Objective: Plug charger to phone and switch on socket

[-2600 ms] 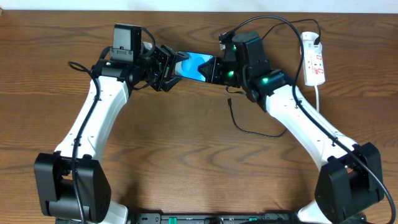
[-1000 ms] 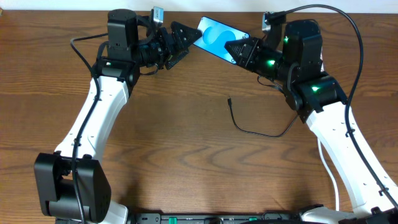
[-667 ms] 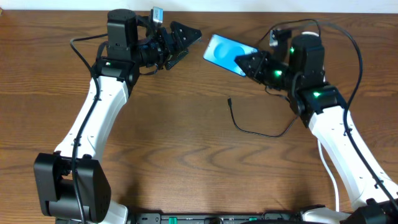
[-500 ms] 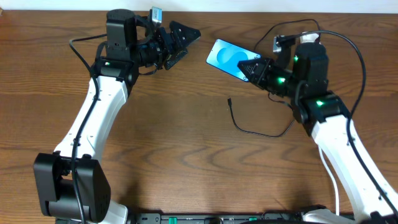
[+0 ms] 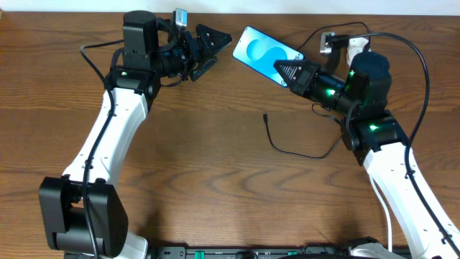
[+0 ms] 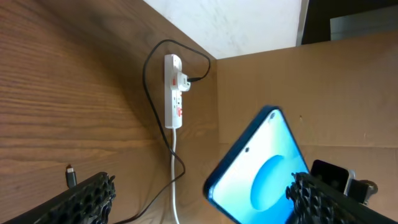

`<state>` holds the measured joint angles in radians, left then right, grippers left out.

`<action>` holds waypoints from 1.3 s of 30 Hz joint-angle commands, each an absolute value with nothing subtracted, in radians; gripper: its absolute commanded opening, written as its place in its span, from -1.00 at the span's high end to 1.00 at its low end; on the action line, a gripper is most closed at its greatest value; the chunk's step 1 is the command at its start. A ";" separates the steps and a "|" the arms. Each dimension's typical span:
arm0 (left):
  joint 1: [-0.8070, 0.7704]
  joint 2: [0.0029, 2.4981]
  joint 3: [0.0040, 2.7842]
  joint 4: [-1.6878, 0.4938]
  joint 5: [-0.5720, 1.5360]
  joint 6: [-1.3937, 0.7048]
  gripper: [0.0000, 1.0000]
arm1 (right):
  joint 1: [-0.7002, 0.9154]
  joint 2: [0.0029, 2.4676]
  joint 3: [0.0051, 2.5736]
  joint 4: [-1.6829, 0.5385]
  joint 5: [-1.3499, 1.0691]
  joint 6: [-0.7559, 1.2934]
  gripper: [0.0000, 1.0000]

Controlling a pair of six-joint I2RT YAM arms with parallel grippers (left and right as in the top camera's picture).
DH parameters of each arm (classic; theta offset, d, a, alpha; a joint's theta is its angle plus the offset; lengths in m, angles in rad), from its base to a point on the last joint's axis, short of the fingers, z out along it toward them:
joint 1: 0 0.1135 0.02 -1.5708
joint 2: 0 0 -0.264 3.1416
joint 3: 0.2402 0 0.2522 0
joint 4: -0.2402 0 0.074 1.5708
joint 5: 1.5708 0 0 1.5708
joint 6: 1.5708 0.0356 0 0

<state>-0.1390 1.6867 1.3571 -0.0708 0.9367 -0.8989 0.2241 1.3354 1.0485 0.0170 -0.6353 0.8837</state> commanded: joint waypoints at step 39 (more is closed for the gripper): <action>-0.136 1.693 1.348 0.088 0.885 -0.959 -0.75 | 0.403 1.728 1.057 0.745 -0.488 1.716 0.97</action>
